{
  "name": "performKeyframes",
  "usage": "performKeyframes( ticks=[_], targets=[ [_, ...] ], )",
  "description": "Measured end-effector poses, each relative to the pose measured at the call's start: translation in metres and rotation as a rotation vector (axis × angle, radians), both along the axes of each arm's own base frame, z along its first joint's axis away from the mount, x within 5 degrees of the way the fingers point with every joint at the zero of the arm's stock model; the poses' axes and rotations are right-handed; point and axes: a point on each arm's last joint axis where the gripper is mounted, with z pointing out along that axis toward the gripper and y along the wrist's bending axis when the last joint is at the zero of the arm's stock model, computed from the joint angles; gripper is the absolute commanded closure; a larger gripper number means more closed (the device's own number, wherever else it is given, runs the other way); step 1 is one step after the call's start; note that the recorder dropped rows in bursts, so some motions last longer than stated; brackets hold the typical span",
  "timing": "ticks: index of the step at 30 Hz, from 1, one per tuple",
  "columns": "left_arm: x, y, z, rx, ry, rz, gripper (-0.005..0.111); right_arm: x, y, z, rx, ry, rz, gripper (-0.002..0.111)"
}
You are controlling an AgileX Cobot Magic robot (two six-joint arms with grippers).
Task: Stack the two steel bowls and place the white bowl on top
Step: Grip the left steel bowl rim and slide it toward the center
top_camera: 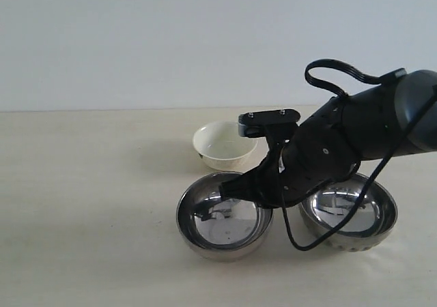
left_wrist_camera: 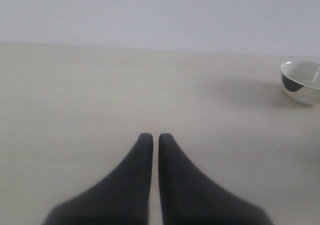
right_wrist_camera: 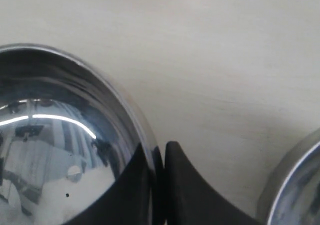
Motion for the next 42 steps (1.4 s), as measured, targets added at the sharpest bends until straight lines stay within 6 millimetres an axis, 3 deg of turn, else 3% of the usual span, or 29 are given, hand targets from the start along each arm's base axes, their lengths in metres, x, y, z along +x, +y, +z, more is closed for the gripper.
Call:
performKeyframes(
  ticks=[20, 28, 42],
  targets=[
    [0.000, 0.000, 0.000, 0.000, 0.000, 0.000, 0.103, 0.002, -0.004, -0.001, 0.025, 0.027, -0.052, 0.108],
    [0.000, 0.000, 0.000, 0.000, 0.000, 0.000, 0.103, -0.004, 0.006, 0.000, 0.055, 0.041, -0.049, 0.108],
    [0.000, 0.000, 0.000, 0.000, 0.000, 0.000, 0.103, -0.006, 0.004, -0.001, 0.040, 0.059, -0.052, 0.108]
  ],
)
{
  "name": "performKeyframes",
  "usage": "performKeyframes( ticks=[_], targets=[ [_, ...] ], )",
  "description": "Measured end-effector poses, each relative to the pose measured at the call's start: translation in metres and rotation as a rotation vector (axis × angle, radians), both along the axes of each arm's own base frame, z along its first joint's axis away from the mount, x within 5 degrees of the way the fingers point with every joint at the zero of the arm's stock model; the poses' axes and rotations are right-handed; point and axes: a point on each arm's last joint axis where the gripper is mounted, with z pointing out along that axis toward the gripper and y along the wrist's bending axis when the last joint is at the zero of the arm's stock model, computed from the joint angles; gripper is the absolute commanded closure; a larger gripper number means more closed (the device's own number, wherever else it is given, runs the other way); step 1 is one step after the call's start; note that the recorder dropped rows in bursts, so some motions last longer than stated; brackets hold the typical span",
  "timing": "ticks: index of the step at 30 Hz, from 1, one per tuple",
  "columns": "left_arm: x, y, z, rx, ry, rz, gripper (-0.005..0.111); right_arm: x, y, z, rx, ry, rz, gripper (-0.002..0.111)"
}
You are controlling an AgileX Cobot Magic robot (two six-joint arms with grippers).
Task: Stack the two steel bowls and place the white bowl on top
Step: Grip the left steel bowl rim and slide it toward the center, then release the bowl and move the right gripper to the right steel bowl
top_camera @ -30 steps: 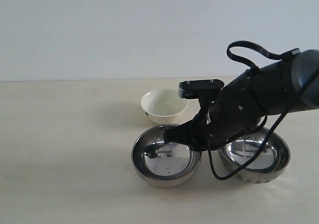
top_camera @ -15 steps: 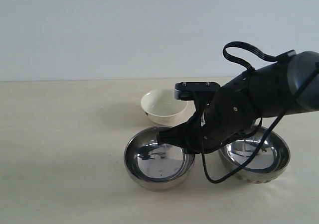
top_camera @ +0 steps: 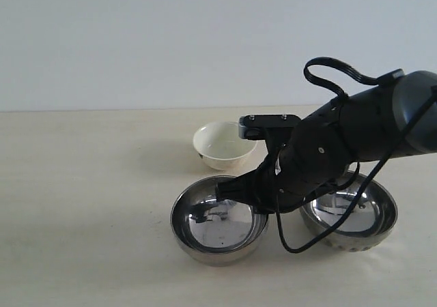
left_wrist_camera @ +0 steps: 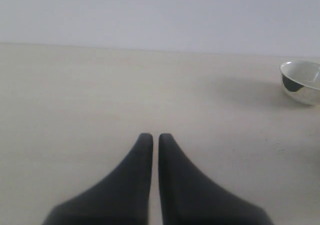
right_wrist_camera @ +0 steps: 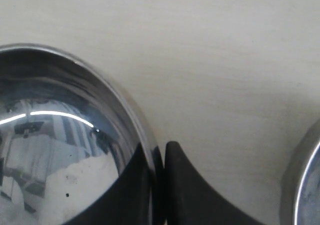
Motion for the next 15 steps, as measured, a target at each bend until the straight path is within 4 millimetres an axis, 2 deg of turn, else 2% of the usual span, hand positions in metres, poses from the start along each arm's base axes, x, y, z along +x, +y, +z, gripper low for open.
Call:
performKeyframes(
  ticks=[15],
  targets=[
    [0.0000, 0.0000, 0.0000, 0.000, 0.000, 0.000, 0.103, -0.0007, -0.0007, -0.0006, -0.004, 0.011, -0.008, 0.108]
  ],
)
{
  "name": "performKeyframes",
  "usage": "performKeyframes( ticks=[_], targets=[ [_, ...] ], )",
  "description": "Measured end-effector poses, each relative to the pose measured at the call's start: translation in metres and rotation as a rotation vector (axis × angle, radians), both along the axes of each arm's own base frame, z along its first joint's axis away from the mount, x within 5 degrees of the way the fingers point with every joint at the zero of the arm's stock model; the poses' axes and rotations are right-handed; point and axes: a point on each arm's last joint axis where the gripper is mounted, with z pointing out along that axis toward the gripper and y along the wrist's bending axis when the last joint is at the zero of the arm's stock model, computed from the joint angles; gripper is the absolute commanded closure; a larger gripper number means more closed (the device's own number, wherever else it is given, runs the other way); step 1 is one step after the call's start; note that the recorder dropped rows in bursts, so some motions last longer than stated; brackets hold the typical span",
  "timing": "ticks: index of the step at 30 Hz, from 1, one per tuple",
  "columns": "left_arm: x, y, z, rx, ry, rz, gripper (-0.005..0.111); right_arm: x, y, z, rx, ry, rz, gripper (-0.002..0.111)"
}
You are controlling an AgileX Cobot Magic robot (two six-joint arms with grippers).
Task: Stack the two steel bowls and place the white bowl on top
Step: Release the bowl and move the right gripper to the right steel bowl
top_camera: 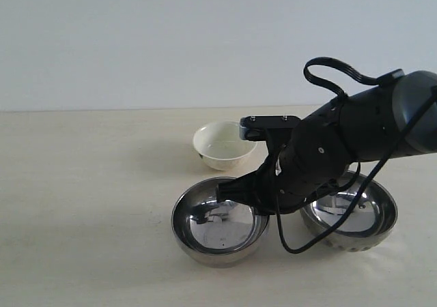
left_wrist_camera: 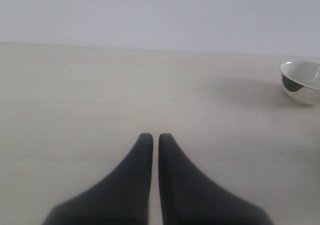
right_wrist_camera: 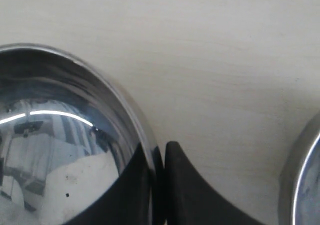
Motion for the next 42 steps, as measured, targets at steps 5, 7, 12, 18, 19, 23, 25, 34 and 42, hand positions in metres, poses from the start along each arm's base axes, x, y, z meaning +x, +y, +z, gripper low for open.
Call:
performKeyframes(
  ticks=[5, 7, 12, 18, 19, 23, 25, 34, 42],
  targets=[
    [0.000, 0.000, 0.000, 0.000, 0.000, 0.000, 0.103, 0.002, 0.001, -0.008, -0.002, 0.006, 0.002, 0.108],
    [0.000, 0.000, 0.000, 0.000, 0.000, 0.000, 0.103, 0.003, 0.003, -0.015, -0.005, 0.013, 0.001, 0.108],
    [0.000, 0.000, 0.000, 0.000, 0.000, 0.000, 0.103, 0.005, 0.005, -0.019, 0.018, 0.000, -0.003, 0.108],
    [0.000, 0.000, 0.000, 0.000, 0.000, 0.000, 0.103, 0.006, 0.006, -0.018, 0.025, -0.003, -0.005, 0.105],
    [0.000, 0.000, 0.000, 0.000, 0.000, 0.000, 0.103, 0.006, 0.006, -0.018, 0.026, -0.004, -0.005, 0.100],
    [0.000, 0.000, 0.000, 0.000, 0.000, 0.000, 0.103, 0.006, 0.006, -0.018, 0.027, -0.006, -0.005, 0.068],
    [0.000, 0.000, 0.000, 0.000, 0.000, 0.000, 0.103, 0.006, 0.006, -0.018, 0.028, -0.007, -0.005, 0.055],
    [0.000, 0.000, 0.000, 0.000, 0.000, 0.000, 0.103, 0.008, 0.007, -0.013, 0.052, -0.036, -0.002, 0.054],
    [0.000, 0.000, 0.000, 0.000, 0.000, 0.000, 0.103, 0.017, 0.012, 0.048, 0.077, -0.145, 0.025, 0.054]
  ],
)
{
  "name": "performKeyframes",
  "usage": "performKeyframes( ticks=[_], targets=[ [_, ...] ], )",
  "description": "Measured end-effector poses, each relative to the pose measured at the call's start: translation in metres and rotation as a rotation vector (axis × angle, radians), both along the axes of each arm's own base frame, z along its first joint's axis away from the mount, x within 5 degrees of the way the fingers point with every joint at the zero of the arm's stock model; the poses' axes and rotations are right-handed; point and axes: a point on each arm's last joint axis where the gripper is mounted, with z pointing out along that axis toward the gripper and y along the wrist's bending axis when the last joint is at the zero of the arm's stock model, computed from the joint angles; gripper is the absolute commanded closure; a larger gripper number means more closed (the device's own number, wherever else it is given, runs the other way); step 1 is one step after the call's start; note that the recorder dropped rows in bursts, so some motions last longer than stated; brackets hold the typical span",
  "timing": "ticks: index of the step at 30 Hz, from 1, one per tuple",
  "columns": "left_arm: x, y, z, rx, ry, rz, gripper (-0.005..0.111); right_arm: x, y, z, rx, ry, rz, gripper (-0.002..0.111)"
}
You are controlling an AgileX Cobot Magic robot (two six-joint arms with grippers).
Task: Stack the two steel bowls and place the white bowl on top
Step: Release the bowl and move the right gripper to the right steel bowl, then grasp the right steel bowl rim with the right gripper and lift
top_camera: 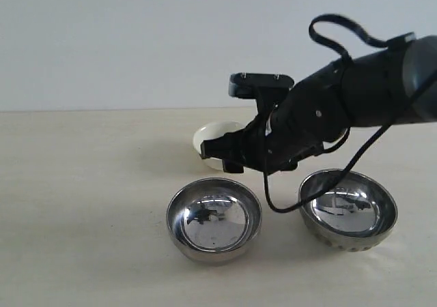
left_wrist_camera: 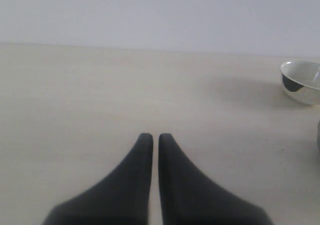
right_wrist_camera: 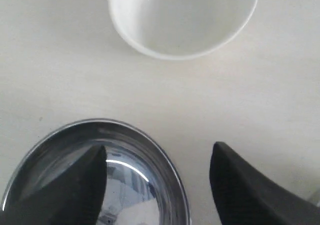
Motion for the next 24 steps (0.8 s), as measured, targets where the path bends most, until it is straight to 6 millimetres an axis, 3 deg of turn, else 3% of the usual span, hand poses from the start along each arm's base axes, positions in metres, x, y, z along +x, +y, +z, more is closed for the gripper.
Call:
performKeyframes(
  ticks=[6, 14, 17, 24],
  targets=[
    [0.000, 0.000, 0.000, 0.000, 0.000, 0.000, 0.103, -0.002, -0.023, 0.037, -0.170, 0.034, -0.032, 0.054],
    [0.000, 0.000, 0.000, 0.000, 0.000, 0.000, 0.103, -0.002, -0.093, 0.055, -0.348, 0.173, -0.202, 0.055],
    [0.000, 0.000, 0.000, 0.000, 0.000, 0.000, 0.103, -0.005, -0.110, 0.048, -0.381, 0.220, -0.234, 0.055],
    [0.000, 0.000, 0.000, 0.000, 0.000, 0.000, 0.103, -0.012, -0.147, 0.008, -0.394, 0.294, -0.297, 0.055]
  ],
)
